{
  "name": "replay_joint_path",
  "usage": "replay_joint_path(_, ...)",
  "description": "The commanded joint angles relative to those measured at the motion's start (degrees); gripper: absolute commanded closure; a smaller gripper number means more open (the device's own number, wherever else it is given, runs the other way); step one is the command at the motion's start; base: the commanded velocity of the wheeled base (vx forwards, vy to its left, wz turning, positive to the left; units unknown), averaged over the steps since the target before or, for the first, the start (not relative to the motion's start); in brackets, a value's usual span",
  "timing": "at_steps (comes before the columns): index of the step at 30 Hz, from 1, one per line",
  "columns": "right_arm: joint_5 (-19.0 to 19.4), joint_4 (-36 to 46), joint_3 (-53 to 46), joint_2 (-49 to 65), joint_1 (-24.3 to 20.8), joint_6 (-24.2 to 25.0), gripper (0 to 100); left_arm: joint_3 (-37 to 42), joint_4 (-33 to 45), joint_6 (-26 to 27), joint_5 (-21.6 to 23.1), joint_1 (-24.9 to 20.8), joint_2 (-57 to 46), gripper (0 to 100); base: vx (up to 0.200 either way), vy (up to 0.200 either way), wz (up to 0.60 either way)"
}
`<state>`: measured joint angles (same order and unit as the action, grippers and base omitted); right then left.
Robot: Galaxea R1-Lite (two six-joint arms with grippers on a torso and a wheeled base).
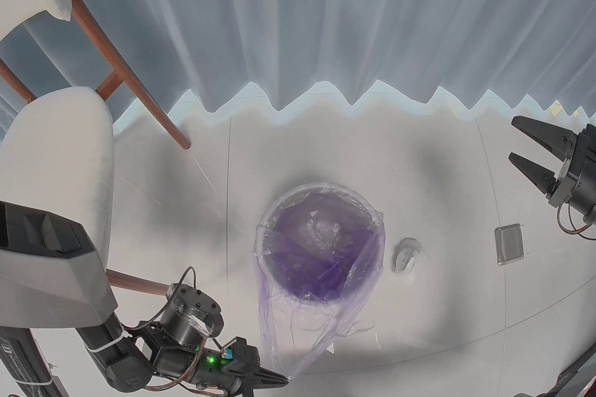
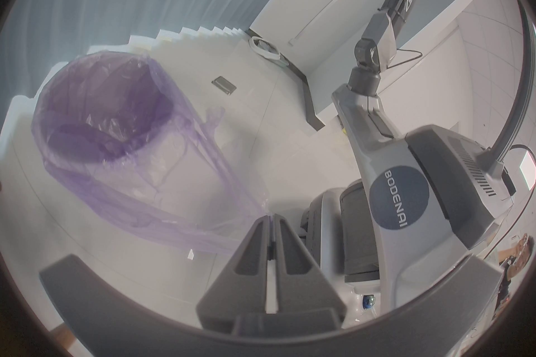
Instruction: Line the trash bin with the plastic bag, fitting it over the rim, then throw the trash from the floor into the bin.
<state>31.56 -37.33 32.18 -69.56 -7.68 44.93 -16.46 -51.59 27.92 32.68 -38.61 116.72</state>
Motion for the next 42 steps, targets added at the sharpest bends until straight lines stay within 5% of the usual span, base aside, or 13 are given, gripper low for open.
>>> replay_joint_path(1, 0.0, 0.0, 0.2, 0.5, 0.1, 0.0, 0, 2.0, 0.0, -0.1, -0.9, -0.6, -0.3, 100, 0.000, 0.000, 0.00)
replay_joint_path(13, 0.0, 0.0, 0.1, 0.3, 0.1, 0.0, 0, 0.5, -7.4, -6.6, -11.0, 2.0, 10.5, 100, 0.000, 0.000, 0.00)
replay_joint_path(36, 0.0, 0.0, 0.0, -0.1, 0.2, 0.0, 0, -5.3, -8.3, -9.7, -18.3, 1.2, 19.5, 100, 0.000, 0.000, 0.00)
replay_joint_path(37, 0.0, 0.0, 0.0, -0.1, 0.2, 0.0, 0, -5.2, -8.2, -9.7, -18.3, 1.2, 19.4, 0, 0.000, 0.000, 0.00)
replay_joint_path(42, 0.0, 0.0, 0.1, -0.2, 0.2, 0.0, 0, -3.1, -8.4, -10.6, -19.9, 0.7, 18.9, 0, 0.000, 0.000, 0.00)
